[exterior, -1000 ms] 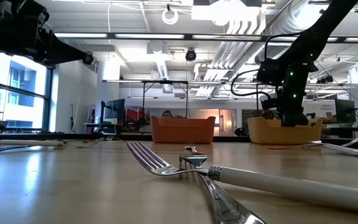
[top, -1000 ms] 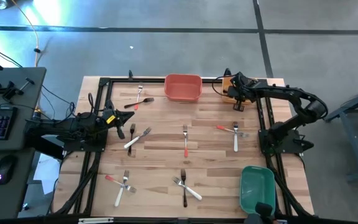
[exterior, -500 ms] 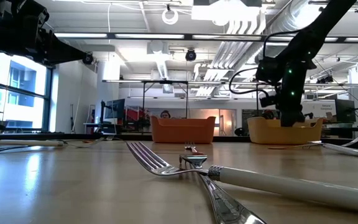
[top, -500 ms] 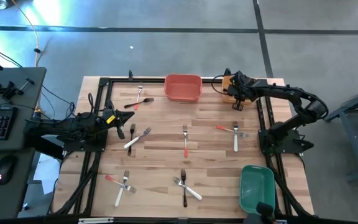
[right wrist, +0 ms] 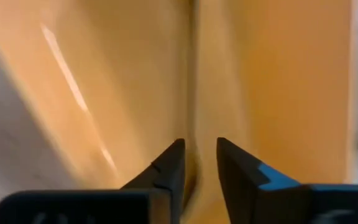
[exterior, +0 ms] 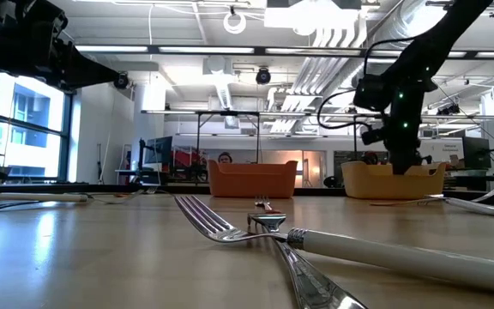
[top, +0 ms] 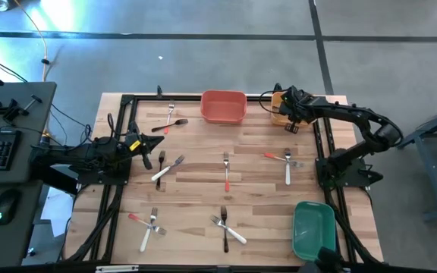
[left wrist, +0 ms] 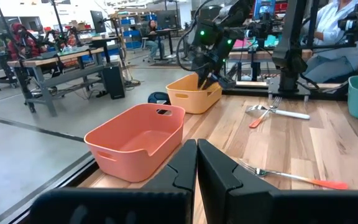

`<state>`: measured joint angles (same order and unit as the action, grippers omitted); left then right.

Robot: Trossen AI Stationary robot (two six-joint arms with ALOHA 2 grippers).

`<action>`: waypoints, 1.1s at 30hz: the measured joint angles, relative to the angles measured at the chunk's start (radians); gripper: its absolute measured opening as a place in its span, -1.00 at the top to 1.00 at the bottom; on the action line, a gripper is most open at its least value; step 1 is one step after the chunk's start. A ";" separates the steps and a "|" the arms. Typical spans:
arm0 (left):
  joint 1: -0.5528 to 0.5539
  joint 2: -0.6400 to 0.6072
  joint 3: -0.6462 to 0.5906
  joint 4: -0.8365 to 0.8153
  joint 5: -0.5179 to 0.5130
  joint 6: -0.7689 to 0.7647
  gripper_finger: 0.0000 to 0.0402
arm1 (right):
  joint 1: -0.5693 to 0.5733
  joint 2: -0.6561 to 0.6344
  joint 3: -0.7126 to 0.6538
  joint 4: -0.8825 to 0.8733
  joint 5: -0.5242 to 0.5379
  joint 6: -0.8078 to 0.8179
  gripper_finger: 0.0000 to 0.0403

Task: Sort silverware by color (type)
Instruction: Put the white fork into the orange bin

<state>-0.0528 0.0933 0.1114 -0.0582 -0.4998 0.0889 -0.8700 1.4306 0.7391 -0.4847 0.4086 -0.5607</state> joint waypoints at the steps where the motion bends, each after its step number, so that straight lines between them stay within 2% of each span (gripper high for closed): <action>1: 0.000 0.005 0.000 0.000 0.000 0.011 0.98 | 0.002 -0.022 0.000 -0.016 0.024 -0.005 0.75; 4: 0.000 0.031 0.001 -0.001 0.000 0.032 0.98 | 0.007 -0.107 0.000 -0.058 0.044 -0.002 0.94; 6: 0.000 0.062 0.006 -0.001 0.000 0.024 0.98 | 0.008 -0.173 0.000 -0.077 0.014 0.016 0.97; 9: 0.000 0.129 0.018 -0.003 0.000 0.011 0.98 | 0.008 -0.269 0.000 -0.073 -0.100 0.063 0.94; 14: 0.000 0.278 0.054 0.001 0.000 -0.018 0.98 | 0.008 -0.403 0.000 -0.032 -0.329 0.142 0.99; 17: 0.000 0.372 0.095 -0.004 0.029 -0.052 0.98 | 0.008 -0.456 0.000 0.025 -0.415 0.208 0.98; 25: 0.000 0.611 0.259 -0.130 0.073 -0.172 0.89 | 0.049 -0.471 0.000 0.166 -0.616 0.358 1.00; 33: 0.000 0.830 0.434 -0.407 0.173 -0.299 0.69 | 0.235 -0.387 -0.001 0.385 -0.630 0.336 1.00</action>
<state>-0.0528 0.9232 0.5451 -0.4654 -0.3266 -0.2104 -0.6350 1.0437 0.7383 -0.0996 -0.2214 -0.2247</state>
